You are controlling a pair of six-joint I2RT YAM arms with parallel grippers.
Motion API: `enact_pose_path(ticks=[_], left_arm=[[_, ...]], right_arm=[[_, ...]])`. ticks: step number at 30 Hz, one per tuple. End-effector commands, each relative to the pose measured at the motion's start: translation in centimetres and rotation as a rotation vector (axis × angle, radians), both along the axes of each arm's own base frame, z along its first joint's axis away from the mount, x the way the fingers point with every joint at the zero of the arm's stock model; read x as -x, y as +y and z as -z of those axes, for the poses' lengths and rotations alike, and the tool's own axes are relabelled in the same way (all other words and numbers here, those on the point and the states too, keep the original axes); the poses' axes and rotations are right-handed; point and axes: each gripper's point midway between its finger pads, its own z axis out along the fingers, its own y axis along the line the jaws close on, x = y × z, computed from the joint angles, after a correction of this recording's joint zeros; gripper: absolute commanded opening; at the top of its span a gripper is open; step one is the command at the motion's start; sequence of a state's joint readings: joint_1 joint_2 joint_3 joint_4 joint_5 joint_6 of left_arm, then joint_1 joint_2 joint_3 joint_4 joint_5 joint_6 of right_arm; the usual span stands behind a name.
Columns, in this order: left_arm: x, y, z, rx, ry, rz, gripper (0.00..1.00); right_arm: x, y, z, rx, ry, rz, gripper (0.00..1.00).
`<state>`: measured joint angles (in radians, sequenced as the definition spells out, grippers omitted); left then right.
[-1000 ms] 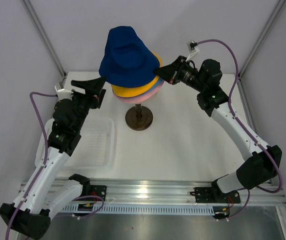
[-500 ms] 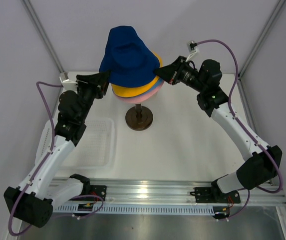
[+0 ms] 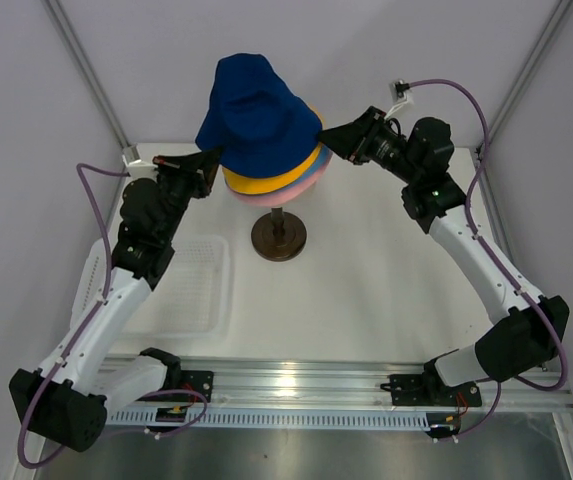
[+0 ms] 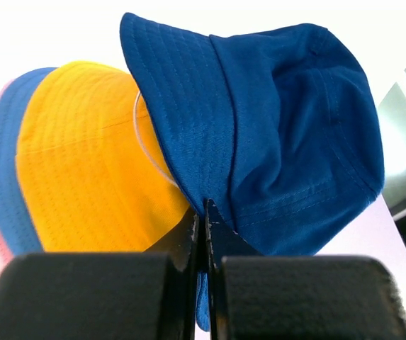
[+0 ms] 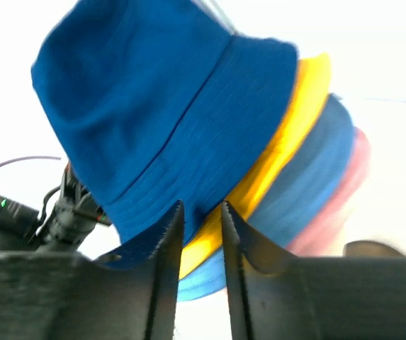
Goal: Stack the hats
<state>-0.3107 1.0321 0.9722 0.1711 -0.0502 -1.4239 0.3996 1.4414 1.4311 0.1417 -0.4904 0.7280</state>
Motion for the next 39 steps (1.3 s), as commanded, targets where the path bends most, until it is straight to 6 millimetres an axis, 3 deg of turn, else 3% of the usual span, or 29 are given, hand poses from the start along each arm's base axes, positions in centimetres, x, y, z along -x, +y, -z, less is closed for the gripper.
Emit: enact_pose_path(ticks=[1, 3, 6, 10, 19, 24, 26, 28, 30, 32, 34, 39], left_arm=[[0.1, 1.0, 1.9, -0.018, 0.074, -0.044, 0.01], [0.1, 1.2, 2.6, -0.027, 0.089, -0.052, 0.01], [0.1, 1.3, 3.5, -0.024, 0.112, -0.051, 0.01], [-0.1, 1.4, 4.2, -0.026, 0.128, -0.054, 0.01], [-1.3, 0.7, 6.2, -0.017, 0.177, -0.003, 0.01], [-1.3, 0.8, 6.0, -0.019, 0.167, -0.005, 0.01], [-1.3, 0.7, 5.2, -0.045, 0.154, 0.020, 0.01], [-1.8, 1.1, 5.6, -0.074, 0.171, 0.029, 0.01], [-2.3, 1.3, 4.4, -0.111, 0.149, 0.065, 0.01], [-2.8, 1.4, 3.8, -0.163, 0.132, 0.093, 0.01], [-3.5, 1.5, 4.3, -0.208, 0.152, 0.132, 0.01], [-4.5, 1.6, 1.9, -0.291, 0.086, 0.188, 0.01]], right_arm=[[0.2, -1.9, -3.8, -0.065, -0.087, 0.057, 0.36], [-0.4, -2.3, -5.0, -0.078, -0.116, 0.078, 0.44], [-0.9, -2.4, -6.4, -0.083, -0.156, 0.075, 0.46], [-2.8, -1.7, -6.1, -0.081, -0.154, 0.057, 0.48], [-4.2, -0.5, -5.3, -0.076, -0.171, 0.007, 0.52], [-5.7, 1.1, -3.3, -0.022, -0.148, -0.049, 0.52], [-5.7, 1.6, -2.4, -0.010, -0.134, -0.065, 0.50], [-5.3, 2.1, -1.4, 0.003, -0.128, -0.078, 0.45], [-5.0, 2.2, -0.3, 0.003, -0.116, -0.074, 0.37], [-4.2, 2.0, -0.8, -0.002, -0.145, -0.063, 0.31], [-3.2, 2.0, -0.3, 0.012, -0.156, -0.055, 0.29], [-0.8, 2.6, 0.4, 0.023, -0.162, -0.068, 0.25]])
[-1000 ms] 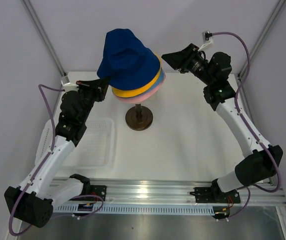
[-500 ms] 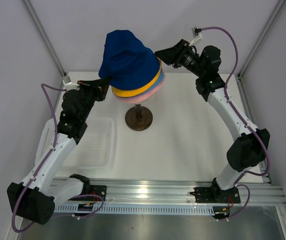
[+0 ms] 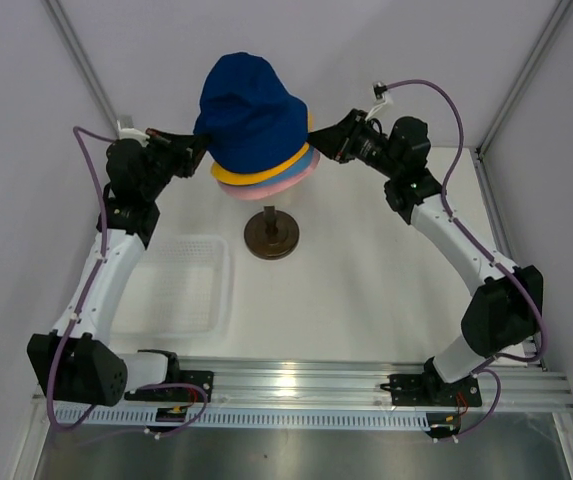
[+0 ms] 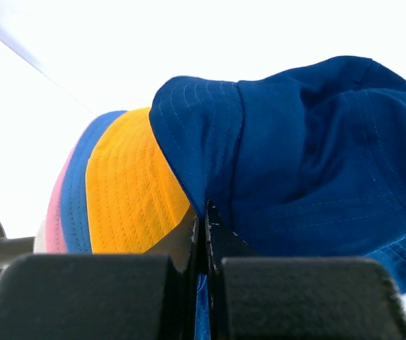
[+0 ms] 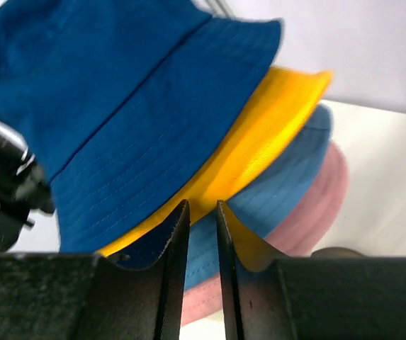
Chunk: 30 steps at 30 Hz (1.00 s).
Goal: Stack the hats
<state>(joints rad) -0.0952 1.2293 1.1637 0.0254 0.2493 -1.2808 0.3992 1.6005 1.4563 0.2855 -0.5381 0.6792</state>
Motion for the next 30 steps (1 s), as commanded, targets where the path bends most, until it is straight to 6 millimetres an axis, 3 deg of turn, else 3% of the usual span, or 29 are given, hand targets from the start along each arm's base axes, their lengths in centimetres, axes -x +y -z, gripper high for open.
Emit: enact_pose_path(ticks=[1, 5, 7, 10, 11, 12, 15, 19, 21, 25, 26, 30], left_arm=[[-0.3, -1.3, 0.3, -0.117, 0.001, 0.131, 0.01], [-1.4, -2.4, -1.3, -0.165, -0.060, 0.228, 0.02], [-1.6, -3.0, -3.0, -0.190, -0.108, 0.292, 0.03], [-2.8, -3.6, -3.3, -0.210, -0.114, 0.358, 0.03], [-3.3, -3.7, -3.1, -0.213, -0.107, 0.365, 0.02], [-3.5, -3.7, -2.8, -0.213, -0.098, 0.371, 0.02], [-3.6, -3.7, -3.1, -0.217, -0.112, 0.371, 0.02], [-3.7, -3.7, -3.9, -0.228, -0.129, 0.367, 0.03], [-3.6, -3.8, -4.1, -0.229, -0.134, 0.376, 0.03], [-3.3, -3.8, -4.8, -0.232, -0.150, 0.373, 0.03], [-3.3, -3.8, -4.7, -0.232, -0.148, 0.374, 0.03], [-3.1, -3.7, -4.9, -0.248, -0.146, 0.376, 0.02]], right_arm=[[3.5, 0.7, -2.7, -0.012, -0.111, -0.035, 0.25], [6.4, 2.0, -2.6, -0.021, -0.128, -0.062, 0.22], [8.1, 2.7, -2.9, -0.012, -0.143, -0.083, 0.22], [9.7, 2.7, -3.5, 0.000, -0.154, -0.078, 0.22], [9.1, 2.1, -2.8, 0.024, -0.110, -0.030, 0.22], [9.2, 1.1, -3.7, 0.024, -0.119, 0.004, 0.22], [8.6, -1.6, -3.9, 0.034, -0.088, 0.105, 0.22], [9.0, -5.8, -5.2, -0.002, -0.106, 0.210, 0.35], [9.1, -6.9, -5.5, -0.008, -0.103, 0.242, 0.39], [8.5, -8.7, -5.9, -0.101, -0.091, 0.319, 0.61], [8.2, -9.1, -5.2, -0.132, -0.056, 0.327, 0.63], [7.5, -9.2, -6.1, -0.221, -0.073, 0.310, 0.66]])
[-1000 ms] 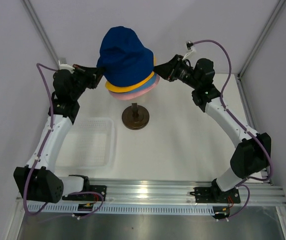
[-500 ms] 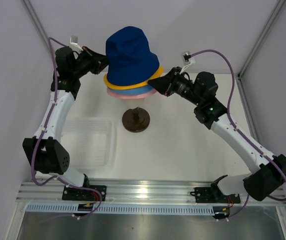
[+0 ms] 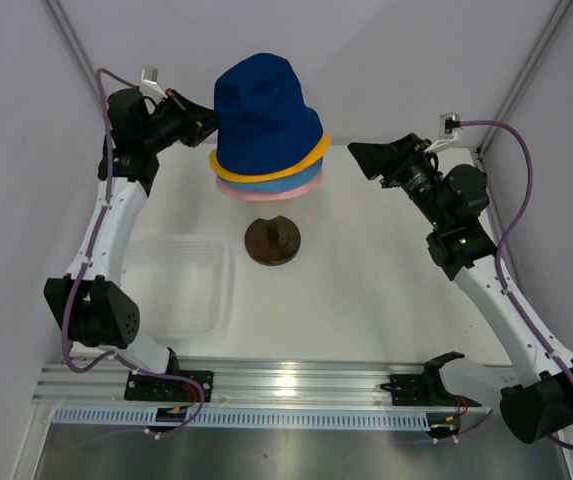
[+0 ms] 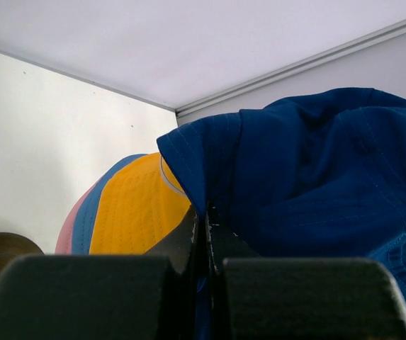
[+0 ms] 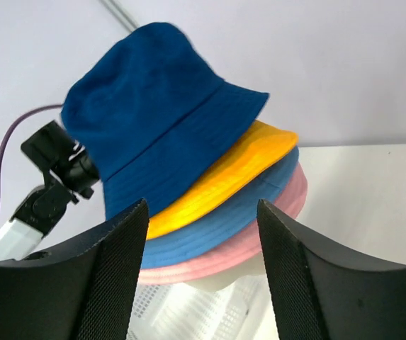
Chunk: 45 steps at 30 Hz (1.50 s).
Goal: Stack the hats
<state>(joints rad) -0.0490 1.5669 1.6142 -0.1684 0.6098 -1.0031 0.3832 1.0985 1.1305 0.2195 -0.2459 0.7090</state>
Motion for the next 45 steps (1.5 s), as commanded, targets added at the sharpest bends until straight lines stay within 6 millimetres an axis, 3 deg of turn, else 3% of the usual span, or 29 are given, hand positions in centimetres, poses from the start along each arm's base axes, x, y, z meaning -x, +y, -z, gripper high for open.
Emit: enact_pose_path(ticks=[1, 6, 12, 20, 26, 35, 45], left_arm=[[1.3, -0.7, -3.0, -0.015, -0.089, 0.053, 0.02], [1.3, -0.8, -2.7, -0.019, -0.078, 0.055, 0.02], [1.2, -0.8, -2.0, -0.027, -0.066, 0.061, 0.01], [1.4, -1.0, -1.6, -0.028, -0.061, 0.069, 0.01], [1.4, -1.0, -1.6, -0.021, -0.058, 0.068, 0.01], [2.1, -0.9, -2.5, -0.027, -0.087, 0.065, 0.01], [2.4, -1.1, -2.4, -0.019, -0.086, 0.078, 0.01]], right_arm=[[-0.9, -0.2, -2.2, -0.116, -0.053, -0.001, 0.67], [-3.0, 2.0, -2.6, -0.164, -0.038, -0.087, 0.66], [-4.2, 3.5, -2.6, -0.200, -0.029, -0.151, 0.64], [-4.5, 4.4, -3.0, -0.242, -0.026, -0.196, 0.63], [-5.1, 6.4, -2.4, -0.256, 0.016, -0.253, 0.62], [-5.8, 6.7, -0.9, -0.256, 0.146, -0.210, 0.62], [-5.6, 7.0, -2.3, -0.315, 0.131, -0.222, 0.58]])
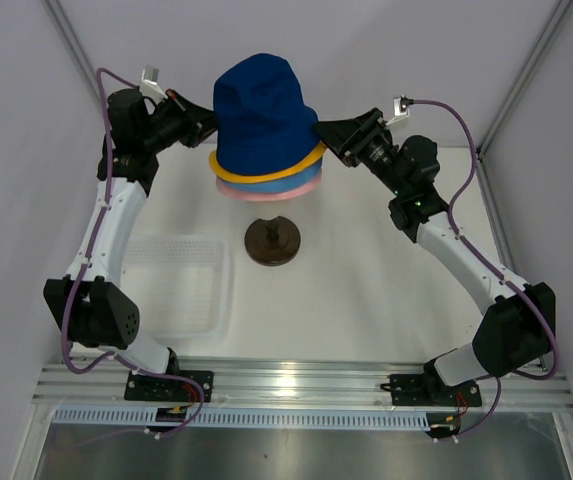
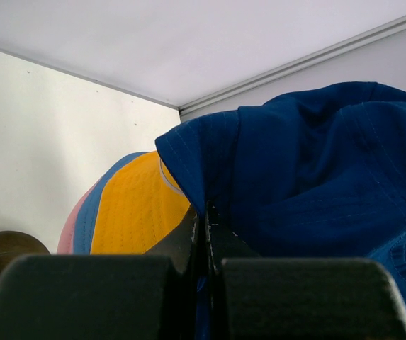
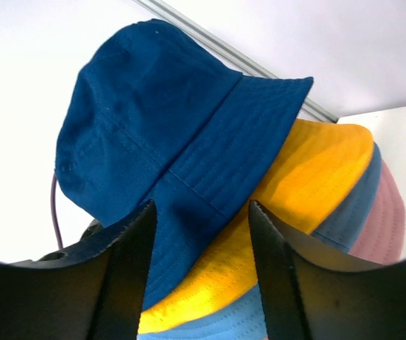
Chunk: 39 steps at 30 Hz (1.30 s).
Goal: Stack the hats
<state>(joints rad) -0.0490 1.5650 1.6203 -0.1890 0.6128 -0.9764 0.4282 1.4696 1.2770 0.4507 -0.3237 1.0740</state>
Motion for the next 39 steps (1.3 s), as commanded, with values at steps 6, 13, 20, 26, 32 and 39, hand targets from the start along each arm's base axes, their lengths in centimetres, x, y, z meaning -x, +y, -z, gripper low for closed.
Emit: enact_pose_path(ticks=[6, 13, 20, 26, 32, 39], left_arm=[[2.3, -1.2, -2.1, 0.004, -0.074, 0.076, 0.01], [2.6, -1.2, -1.3, -0.002, -0.058, 0.077, 0.01], [2.8, -1.1, 1.1, -0.009, -0.011, 0.073, 0.01], [3.1, -1.0, 4.8, -0.006, 0.067, 0.068, 0.01], [4.5, -0.8, 6.3, -0.018, 0.063, 0.061, 0.01], [7.4, -0.4, 8.0, -0.061, 0.045, 0.023, 0.01]], right_arm=[[-0.5, 1.2, -3.3, -0.099, -0.051, -0.017, 0.23], [-1.1, 0.8, -1.2, -0.064, -0.029, 0.013, 0.00], [-0.6, -0.9, 2.7, -0.055, 0.042, 0.049, 0.00], [-0.1, -2.2, 7.4, -0.031, 0.130, 0.097, 0.00], [0.7, -2.3, 9.3, -0.017, 0.162, 0.084, 0.00], [0.9, -2.3, 10.6, 0.017, 0.168, 0.082, 0.00]])
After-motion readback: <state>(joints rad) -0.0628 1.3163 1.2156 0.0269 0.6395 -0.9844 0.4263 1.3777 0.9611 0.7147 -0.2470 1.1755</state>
